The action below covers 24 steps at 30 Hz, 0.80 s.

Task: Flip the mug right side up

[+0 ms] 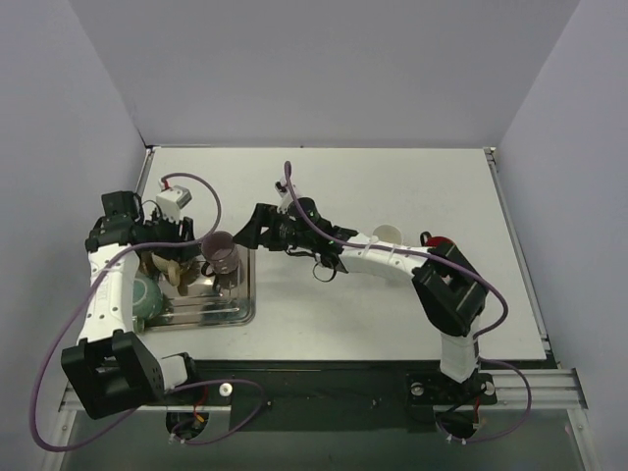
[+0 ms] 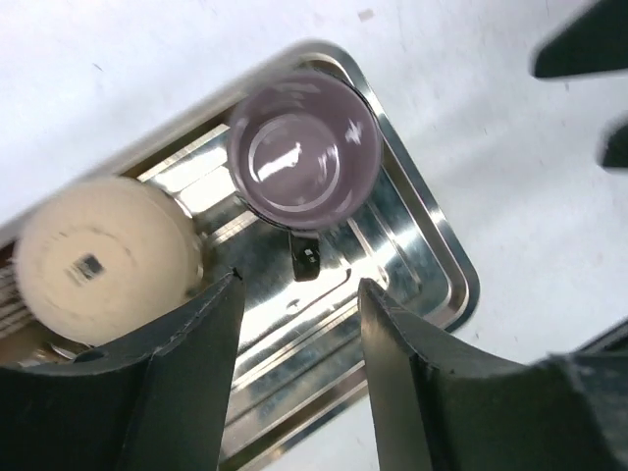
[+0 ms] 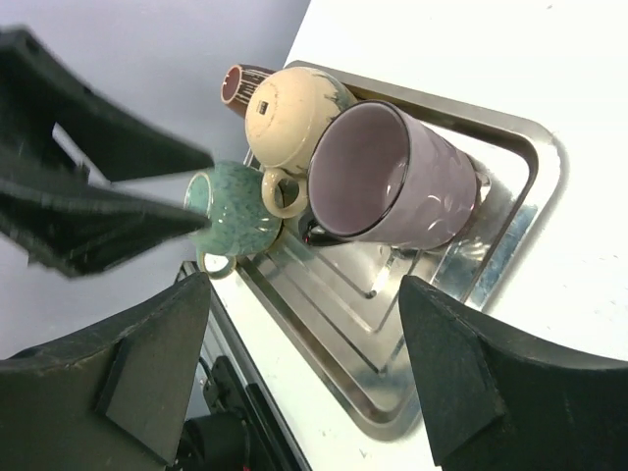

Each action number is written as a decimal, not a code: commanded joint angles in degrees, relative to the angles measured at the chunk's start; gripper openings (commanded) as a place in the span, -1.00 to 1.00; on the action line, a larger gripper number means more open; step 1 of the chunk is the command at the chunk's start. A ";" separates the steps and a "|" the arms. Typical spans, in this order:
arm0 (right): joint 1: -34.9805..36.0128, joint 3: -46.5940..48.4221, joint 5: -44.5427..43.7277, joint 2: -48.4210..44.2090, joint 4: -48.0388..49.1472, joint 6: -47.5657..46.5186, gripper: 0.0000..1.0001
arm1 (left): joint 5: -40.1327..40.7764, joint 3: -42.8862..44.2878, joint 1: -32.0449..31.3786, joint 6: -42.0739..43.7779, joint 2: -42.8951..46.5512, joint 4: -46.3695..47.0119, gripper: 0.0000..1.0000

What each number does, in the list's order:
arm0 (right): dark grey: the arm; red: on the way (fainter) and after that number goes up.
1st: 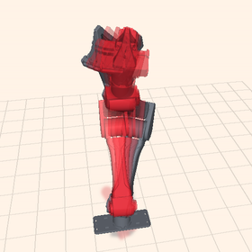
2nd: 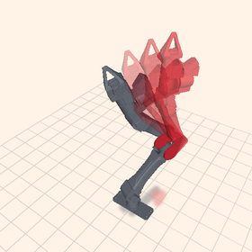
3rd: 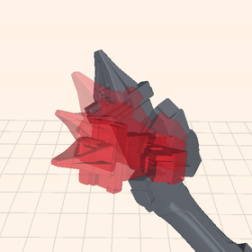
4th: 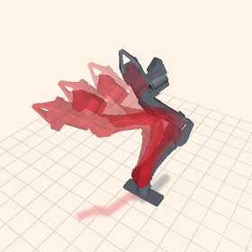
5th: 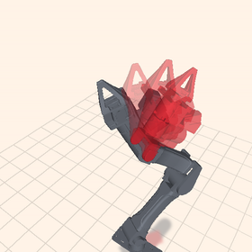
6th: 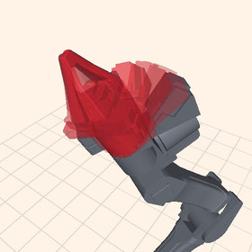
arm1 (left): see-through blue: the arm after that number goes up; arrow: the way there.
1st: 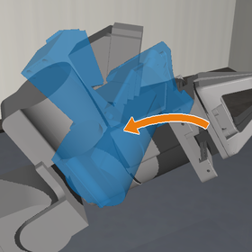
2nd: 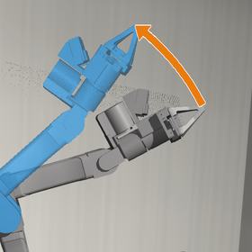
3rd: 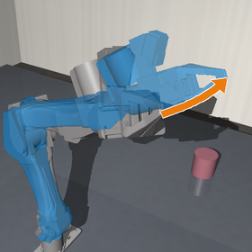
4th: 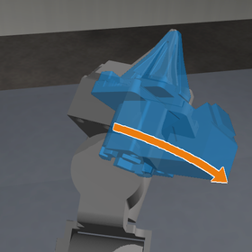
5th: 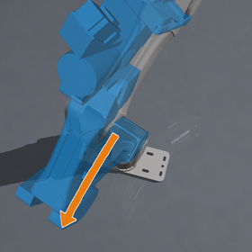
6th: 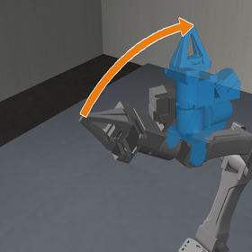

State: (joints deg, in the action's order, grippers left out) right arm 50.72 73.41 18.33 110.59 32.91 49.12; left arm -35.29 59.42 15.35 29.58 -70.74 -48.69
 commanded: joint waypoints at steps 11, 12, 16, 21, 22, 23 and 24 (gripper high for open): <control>-1.41 -8.36 -5.84 -16.01 -13.22 -12.65 0.52 | 18.40 12.03 -10.25 -6.82 -20.03 13.53 0.42; -1.50 -9.59 -5.93 -16.45 -13.13 -12.56 0.52 | 18.76 12.12 -11.13 -6.38 -20.92 12.83 0.38; -2.12 -11.70 -7.60 -19.61 -15.75 -14.05 0.52 | 21.49 11.34 -12.63 -5.59 -24.71 12.83 -0.09; -2.73 -13.37 -9.98 -26.45 -20.33 -17.39 0.52 | 18.50 10.72 -13.33 -6.99 -22.70 12.83 -1.00; -3.25 -14.07 -10.67 -27.52 -21.99 -17.74 0.52 | 18.24 11.24 -13.77 -7.87 -21.99 12.74 -1.00; -3.95 -14.52 -11.03 -30.05 -22.96 -18.36 0.53 | 18.15 11.59 -14.47 -8.48 -20.16 12.13 -1.00; -4.57 -15.13 -11.99 -31.30 -25.41 -18.71 0.53 | 17.80 12.82 -14.56 -9.88 -19.01 11.95 -1.00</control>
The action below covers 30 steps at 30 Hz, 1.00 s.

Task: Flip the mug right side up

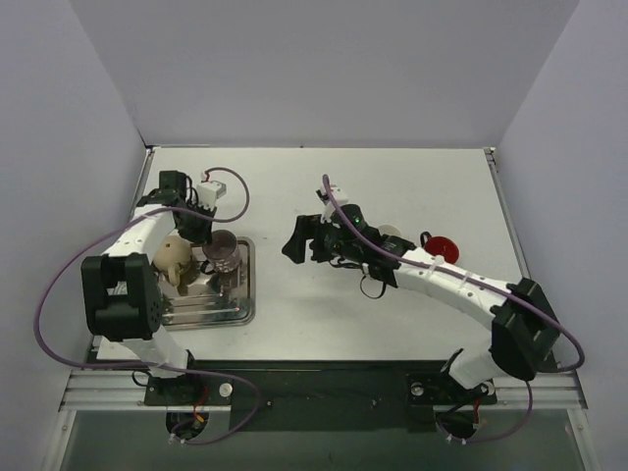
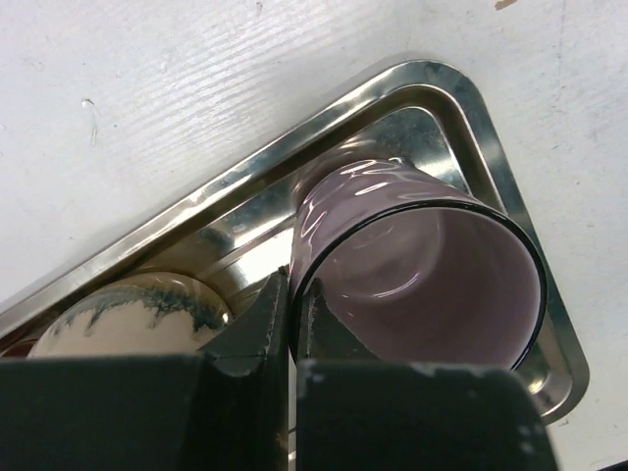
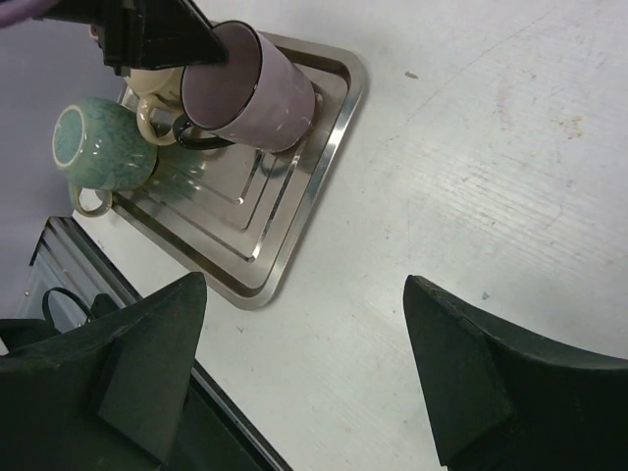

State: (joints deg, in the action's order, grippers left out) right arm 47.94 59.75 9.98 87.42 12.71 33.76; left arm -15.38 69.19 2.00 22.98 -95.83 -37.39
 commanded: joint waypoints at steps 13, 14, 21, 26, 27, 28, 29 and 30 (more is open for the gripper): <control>-23.14 -14.30 -11.91 -37.31 -21.84 -9.32 0.64 | 1.40 24.84 -33.71 -14.72 -6.37 -3.75 -1.00; -25.51 -14.74 -11.91 -38.97 -22.37 -9.67 0.65 | 1.49 27.99 -34.69 -14.89 -9.34 -3.75 -1.00; -31.15 -16.33 -10.42 -42.24 -26.15 -12.13 0.67 | 3.24 44.44 -38.47 -16.65 -26.24 -9.64 -1.00; -32.30 -16.15 -8.57 -43.12 -26.77 -13.37 0.68 | 7.11 44.54 -38.65 -15.60 -30.55 -7.97 -1.00; -32.47 -16.07 -8.40 -43.21 -26.77 -13.45 0.68 | 6.85 44.28 -38.56 -15.34 -30.82 -8.05 -1.00; -32.56 -15.98 -7.96 -43.29 -26.77 -13.63 0.68 | 6.50 44.02 -38.56 -15.16 -30.82 -7.97 -1.00; -32.74 -15.89 -7.61 -43.47 -26.69 -13.63 0.68 | 5.19 43.75 -38.56 -15.07 -30.64 -8.14 -0.56; -32.83 -15.80 -7.00 -43.47 -26.68 -13.63 0.68 | 4.40 43.58 -38.56 -14.72 -29.86 -8.58 0.04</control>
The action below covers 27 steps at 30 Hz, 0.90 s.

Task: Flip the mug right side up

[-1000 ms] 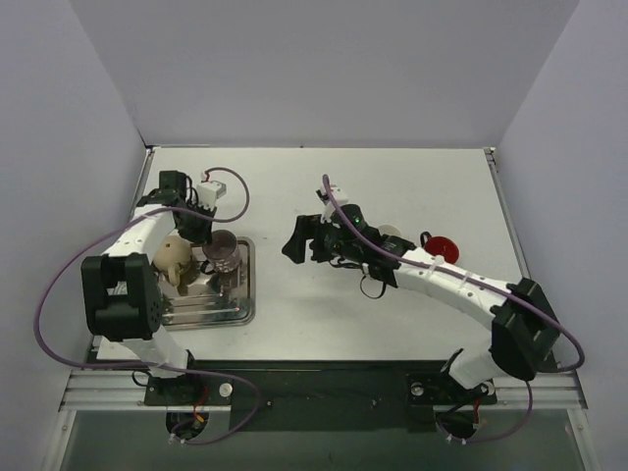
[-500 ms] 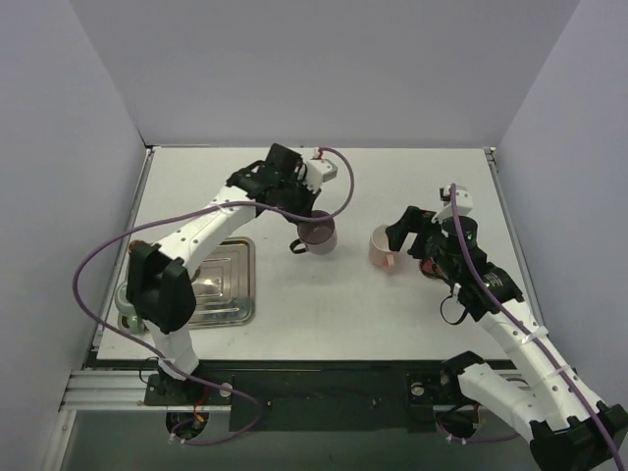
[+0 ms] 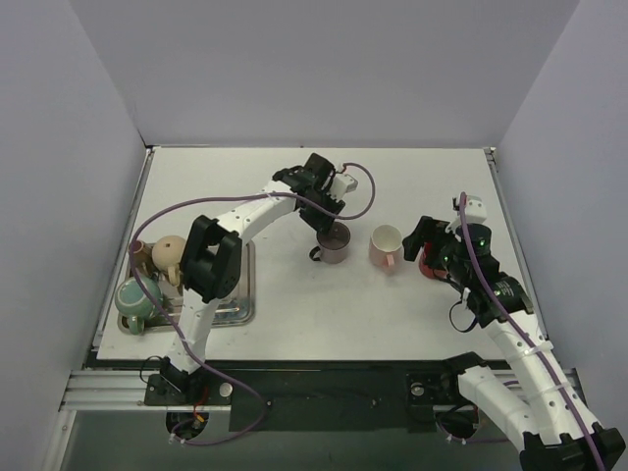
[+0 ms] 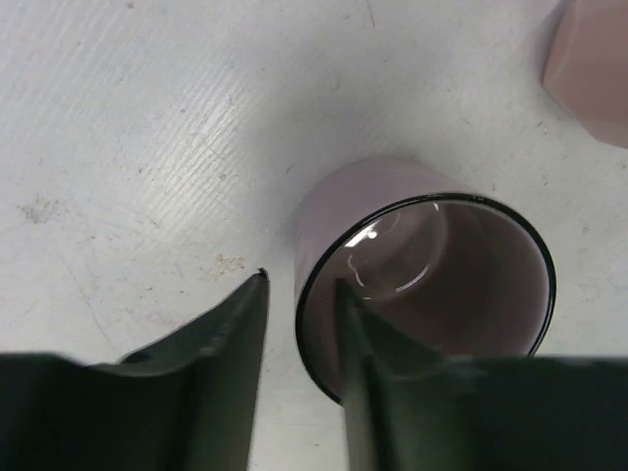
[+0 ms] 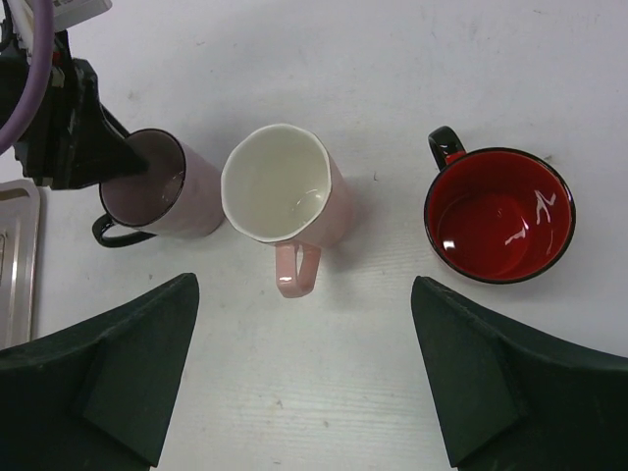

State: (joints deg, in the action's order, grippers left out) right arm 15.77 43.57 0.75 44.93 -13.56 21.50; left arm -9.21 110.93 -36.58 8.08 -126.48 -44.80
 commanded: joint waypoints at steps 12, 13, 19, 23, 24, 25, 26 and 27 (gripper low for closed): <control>-0.65 -1.03 6.54 -0.98 -0.33 -1.63 0.68 | -0.04 -6.55 10.72 6.95 24.59 -16.82 0.78; -0.65 -1.38 6.80 -0.89 -0.15 -1.55 0.68 | 0.94 -9.65 14.13 8.00 30.09 -15.34 0.79; -0.56 -1.21 8.91 0.51 1.25 -0.93 0.68 | -0.28 -35.77 36.21 17.91 51.75 -12.42 0.78; -0.21 -1.82 9.17 1.13 2.75 -0.32 0.68 | -3.16 -44.21 55.97 25.21 58.96 -15.49 0.58; -0.13 -2.00 9.44 1.39 2.93 0.03 0.68 | -4.05 -45.53 61.31 26.45 61.32 -16.54 0.57; -0.13 -1.91 9.79 1.57 3.10 0.21 0.68 | -5.62 -47.89 63.89 29.77 62.39 -17.42 0.56; -0.13 -1.65 10.05 1.74 3.19 0.30 0.68 | -5.64 -49.14 67.65 31.63 64.06 -18.56 0.55; -0.13 -1.47 10.67 2.00 3.10 0.39 0.68 | -4.51 -52.19 70.04 33.83 64.77 -18.57 0.55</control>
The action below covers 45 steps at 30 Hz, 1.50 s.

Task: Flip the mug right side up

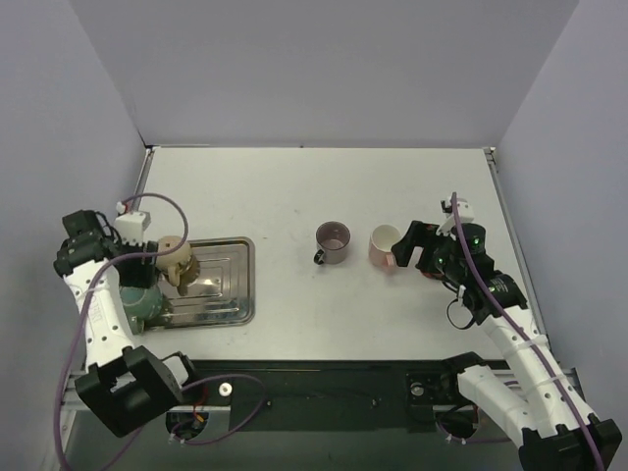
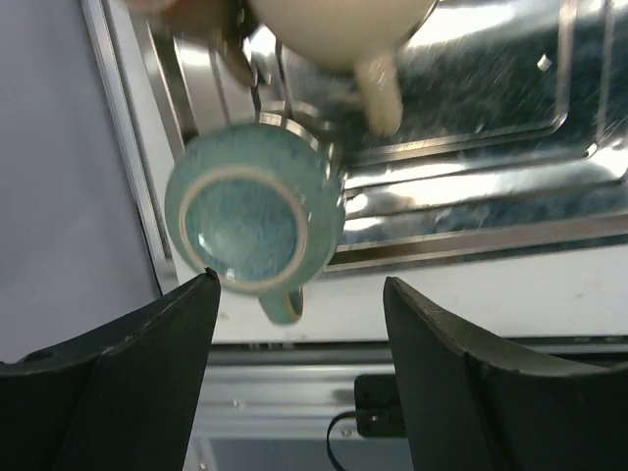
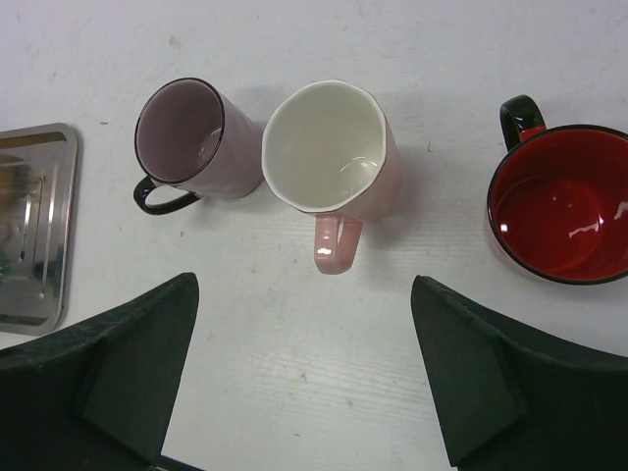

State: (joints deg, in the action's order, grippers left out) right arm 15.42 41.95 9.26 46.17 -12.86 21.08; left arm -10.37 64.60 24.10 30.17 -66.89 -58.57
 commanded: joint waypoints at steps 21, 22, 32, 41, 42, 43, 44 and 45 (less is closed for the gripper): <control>2.42 1.64 0.41 -1.88 0.30 3.44 0.67 | -13.72 -29.00 32.06 15.80 2.03 25.07 -0.25; 2.51 1.73 0.32 -1.96 0.21 3.27 0.67 | -13.62 -29.00 32.06 15.88 2.38 25.51 -0.48; 6.80 4.01 0.32 -2.58 -1.11 3.35 0.67 | -24.15 -16.11 32.15 22.55 4.92 -0.88 -1.00; 18.67 6.56 -0.20 -2.14 5.03 8.35 0.67 | -33.84 -1.68 16.39 10.99 16.00 -10.54 -1.00; 20.77 6.39 -0.12 -2.05 8.69 9.58 0.67 | -34.10 -0.19 13.37 4.09 16.09 -8.43 -1.00; 21.92 6.47 -0.29 -1.09 10.65 10.20 0.67 | -34.19 0.61 6.56 1.32 15.57 -5.19 -1.00; 24.72 6.65 -0.64 -0.48 14.41 11.08 0.67 | -35.06 2.44 2.57 -5.23 15.04 -3.59 -1.00; 26.05 7.26 -1.69 1.18 15.92 11.43 0.67 | -35.85 3.42 -3.82 -8.17 13.47 -0.79 -1.00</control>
State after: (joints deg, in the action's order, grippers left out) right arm 35.73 46.94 9.23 44.69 -8.91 28.34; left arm -35.35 61.76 35.68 39.51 -51.83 -67.26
